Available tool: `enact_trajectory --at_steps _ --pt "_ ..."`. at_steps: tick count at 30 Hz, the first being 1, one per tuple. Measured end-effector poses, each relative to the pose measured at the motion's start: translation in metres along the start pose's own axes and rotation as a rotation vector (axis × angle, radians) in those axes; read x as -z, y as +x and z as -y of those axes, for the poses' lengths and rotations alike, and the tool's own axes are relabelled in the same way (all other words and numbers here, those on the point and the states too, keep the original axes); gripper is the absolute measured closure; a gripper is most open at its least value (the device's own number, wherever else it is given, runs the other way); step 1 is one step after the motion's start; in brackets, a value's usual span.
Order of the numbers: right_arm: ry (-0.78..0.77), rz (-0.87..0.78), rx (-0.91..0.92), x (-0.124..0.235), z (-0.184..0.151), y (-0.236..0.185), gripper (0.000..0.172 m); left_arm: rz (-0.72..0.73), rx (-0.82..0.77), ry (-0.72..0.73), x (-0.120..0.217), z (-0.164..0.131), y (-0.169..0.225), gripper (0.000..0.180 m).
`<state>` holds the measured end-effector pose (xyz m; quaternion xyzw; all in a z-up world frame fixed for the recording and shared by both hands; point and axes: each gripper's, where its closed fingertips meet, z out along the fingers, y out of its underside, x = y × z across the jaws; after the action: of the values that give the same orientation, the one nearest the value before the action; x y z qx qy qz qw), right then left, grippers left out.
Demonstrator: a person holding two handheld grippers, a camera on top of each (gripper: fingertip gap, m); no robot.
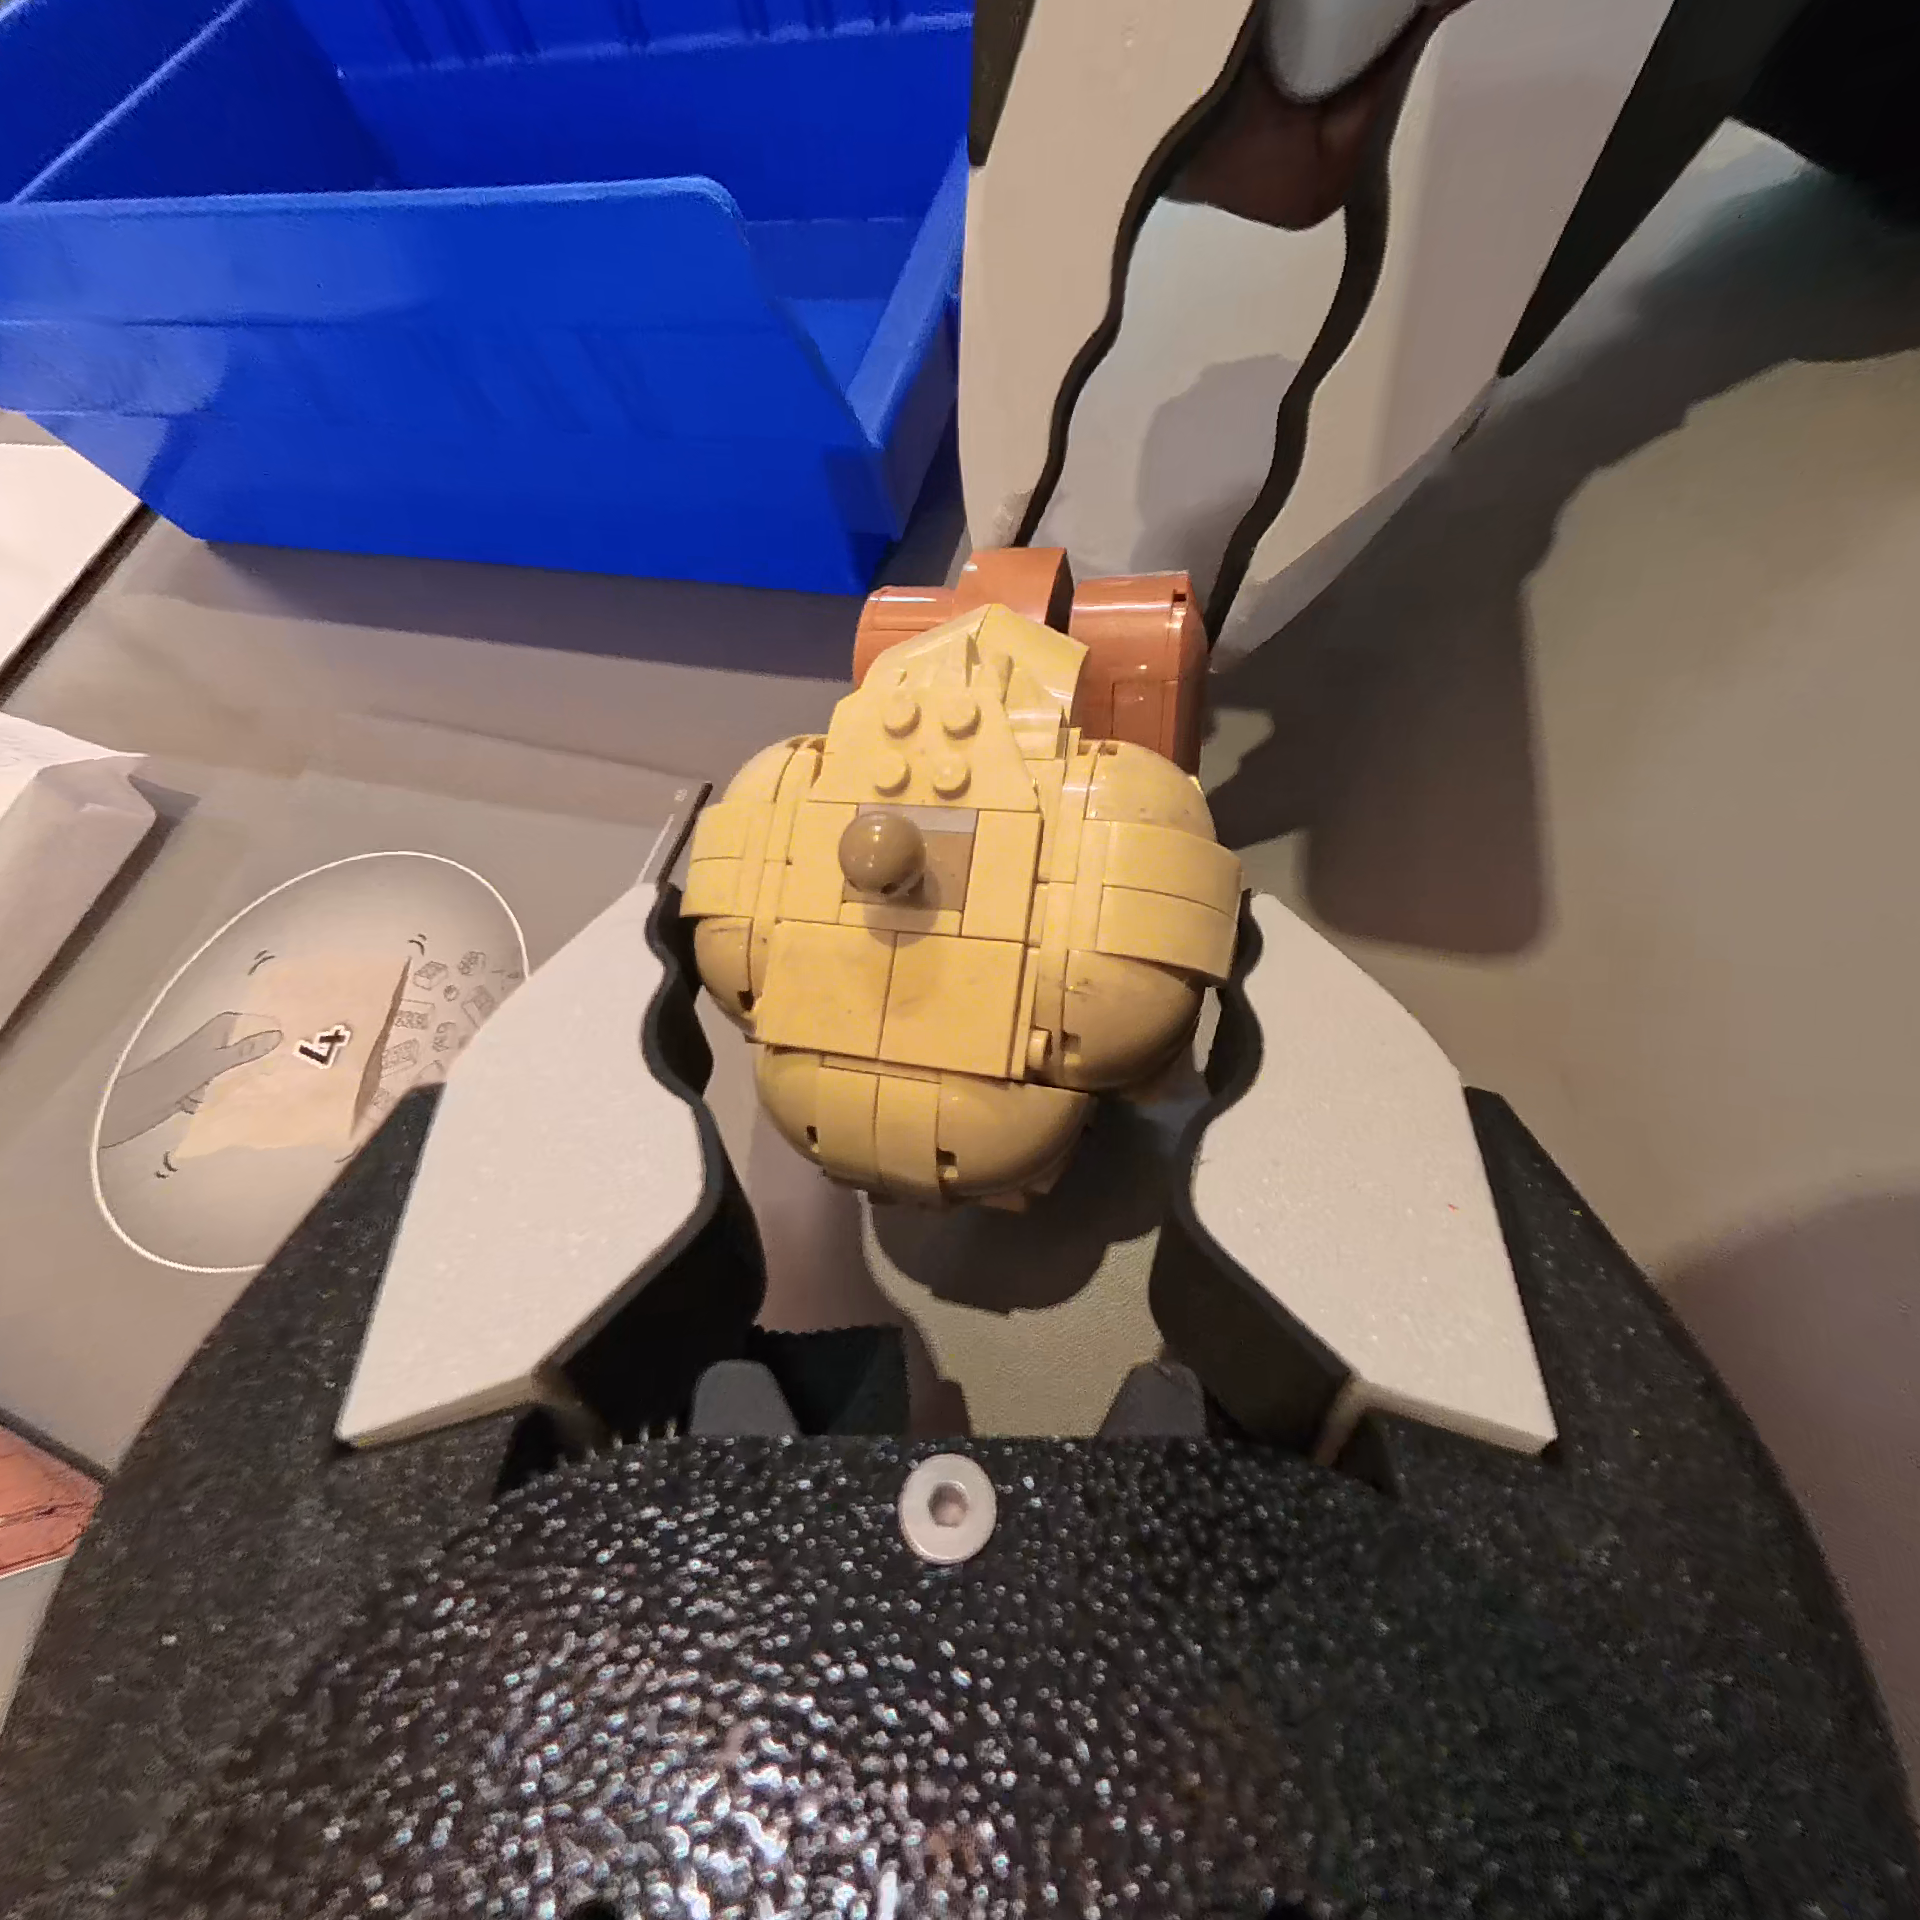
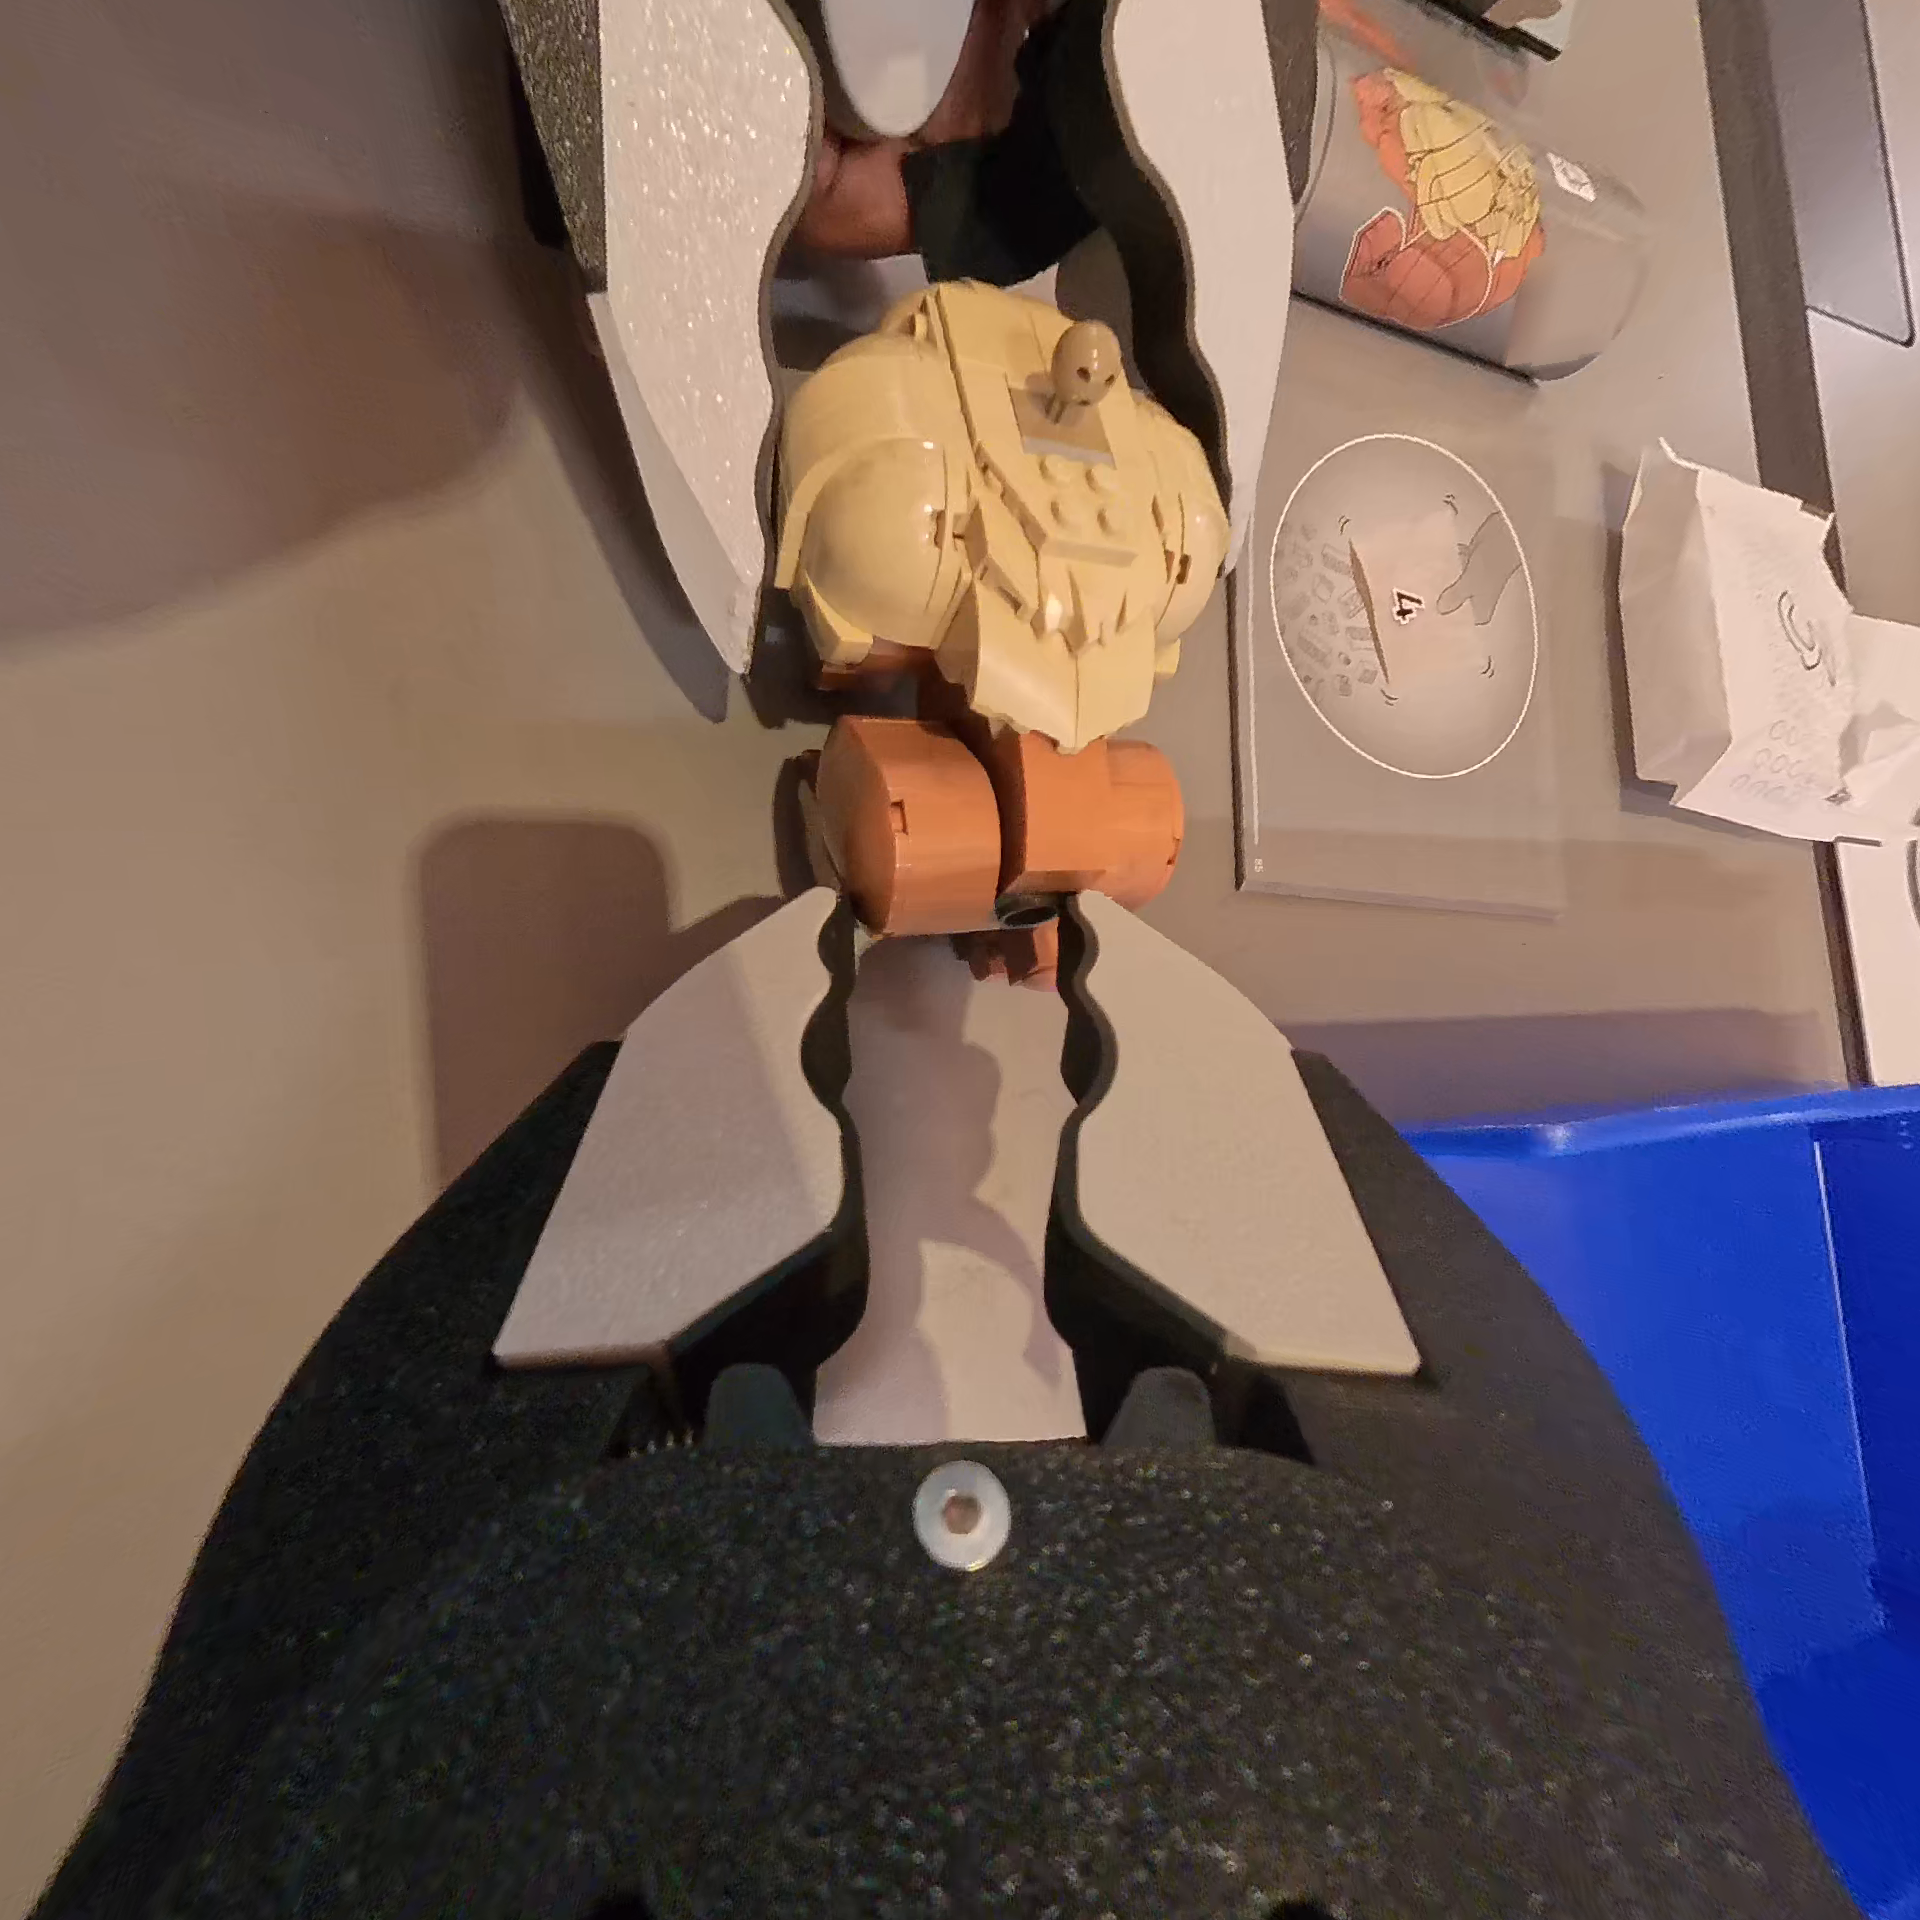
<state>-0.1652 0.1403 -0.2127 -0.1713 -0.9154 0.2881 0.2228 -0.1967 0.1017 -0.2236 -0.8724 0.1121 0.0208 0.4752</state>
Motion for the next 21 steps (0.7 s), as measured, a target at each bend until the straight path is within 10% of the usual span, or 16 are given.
enact_trajectory --at_steps 14,21 --pt "0.039 -0.017 -0.085 -0.005 -0.006 0.003 0.108 -0.002 0.054 0.032 -0.001 0.000 -0.006 0.085" --pt "0.196 0.022 -0.175 -0.001 0.007 0.007 0.091 0.019 -0.194 0.112 0.002 0.006 -0.004 0.085"
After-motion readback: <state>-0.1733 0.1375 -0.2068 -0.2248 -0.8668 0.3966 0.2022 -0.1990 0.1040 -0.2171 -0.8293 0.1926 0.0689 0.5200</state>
